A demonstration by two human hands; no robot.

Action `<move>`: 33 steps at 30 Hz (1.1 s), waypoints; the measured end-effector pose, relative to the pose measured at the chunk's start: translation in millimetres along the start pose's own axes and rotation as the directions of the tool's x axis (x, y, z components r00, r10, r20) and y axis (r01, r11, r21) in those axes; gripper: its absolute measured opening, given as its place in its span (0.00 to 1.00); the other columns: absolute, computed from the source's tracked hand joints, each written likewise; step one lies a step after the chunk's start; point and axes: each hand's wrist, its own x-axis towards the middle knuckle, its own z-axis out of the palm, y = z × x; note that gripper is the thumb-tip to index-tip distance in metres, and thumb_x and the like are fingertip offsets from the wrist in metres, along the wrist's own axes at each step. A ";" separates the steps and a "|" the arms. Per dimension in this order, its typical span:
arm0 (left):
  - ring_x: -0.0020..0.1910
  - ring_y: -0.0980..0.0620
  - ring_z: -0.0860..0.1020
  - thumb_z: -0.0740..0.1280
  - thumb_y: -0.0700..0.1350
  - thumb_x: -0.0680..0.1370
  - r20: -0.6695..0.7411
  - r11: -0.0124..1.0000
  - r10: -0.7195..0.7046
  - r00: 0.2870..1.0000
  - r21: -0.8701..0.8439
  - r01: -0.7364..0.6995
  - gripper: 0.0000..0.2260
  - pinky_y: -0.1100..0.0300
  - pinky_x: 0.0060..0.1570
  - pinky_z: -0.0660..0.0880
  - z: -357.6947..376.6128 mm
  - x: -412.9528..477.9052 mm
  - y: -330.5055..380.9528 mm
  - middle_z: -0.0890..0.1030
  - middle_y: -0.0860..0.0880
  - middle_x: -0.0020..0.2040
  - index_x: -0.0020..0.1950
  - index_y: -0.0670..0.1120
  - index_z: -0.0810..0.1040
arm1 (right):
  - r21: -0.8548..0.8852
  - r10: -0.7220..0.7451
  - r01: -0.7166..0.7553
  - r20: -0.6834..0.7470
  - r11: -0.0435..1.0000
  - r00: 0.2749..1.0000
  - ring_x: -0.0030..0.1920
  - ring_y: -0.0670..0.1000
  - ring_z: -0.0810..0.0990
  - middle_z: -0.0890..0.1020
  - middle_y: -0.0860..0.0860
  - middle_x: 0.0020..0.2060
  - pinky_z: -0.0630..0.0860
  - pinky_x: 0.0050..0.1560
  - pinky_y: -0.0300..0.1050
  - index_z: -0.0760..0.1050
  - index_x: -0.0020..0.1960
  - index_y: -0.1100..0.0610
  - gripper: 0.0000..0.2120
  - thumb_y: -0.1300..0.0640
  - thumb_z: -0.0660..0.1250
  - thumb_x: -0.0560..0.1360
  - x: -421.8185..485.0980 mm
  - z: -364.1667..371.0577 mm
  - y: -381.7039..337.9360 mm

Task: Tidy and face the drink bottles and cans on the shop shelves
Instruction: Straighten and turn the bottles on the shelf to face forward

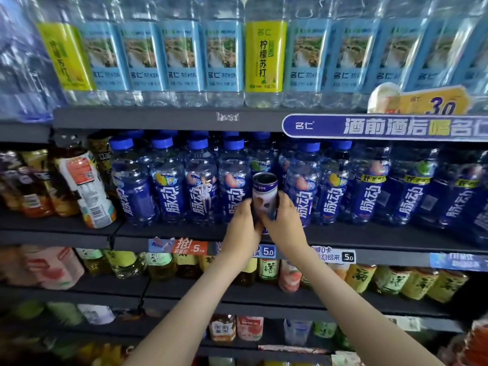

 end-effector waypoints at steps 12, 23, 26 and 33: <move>0.55 0.49 0.77 0.63 0.38 0.78 -0.216 0.985 -0.069 0.974 0.138 0.100 0.14 0.54 0.54 0.73 -96.4 -64.8 -75.6 0.77 0.47 0.59 0.63 0.44 0.72 | 0.122 -0.280 0.264 0.142 0.957 0.949 0.57 0.49 0.72 0.72 0.51 0.54 0.69 0.54 0.38 0.66 0.65 0.63 0.21 0.64 0.67 0.74 -63.8 75.3 -80.9; 0.54 0.50 0.76 0.63 0.41 0.78 -0.416 0.910 -0.252 0.874 0.205 0.360 0.12 0.58 0.51 0.74 -332.8 -141.2 -250.8 0.76 0.50 0.56 0.61 0.47 0.73 | 0.293 -0.411 0.297 0.497 0.909 0.764 0.70 0.51 0.65 0.66 0.51 0.70 0.67 0.64 0.44 0.60 0.72 0.55 0.24 0.60 0.61 0.78 -107.4 314.1 -270.4; 0.55 0.52 0.75 0.63 0.45 0.79 -0.422 0.876 -0.276 0.864 0.258 0.406 0.13 0.56 0.52 0.75 -408.7 -152.0 -296.8 0.74 0.51 0.58 0.64 0.48 0.70 | 0.275 -0.443 0.349 0.498 0.896 0.746 0.71 0.53 0.63 0.65 0.54 0.71 0.64 0.66 0.45 0.59 0.73 0.58 0.26 0.62 0.61 0.77 -100.1 394.8 -321.7; 0.60 0.55 0.72 0.61 0.46 0.80 -0.369 0.877 -0.249 0.896 0.306 0.370 0.17 0.59 0.54 0.74 -510.3 -133.6 -377.7 0.71 0.53 0.63 0.69 0.50 0.65 | 0.071 -0.411 0.461 0.585 0.884 0.699 0.74 0.57 0.53 0.57 0.57 0.74 0.56 0.72 0.49 0.51 0.76 0.58 0.35 0.68 0.62 0.74 -54.6 503.5 -356.9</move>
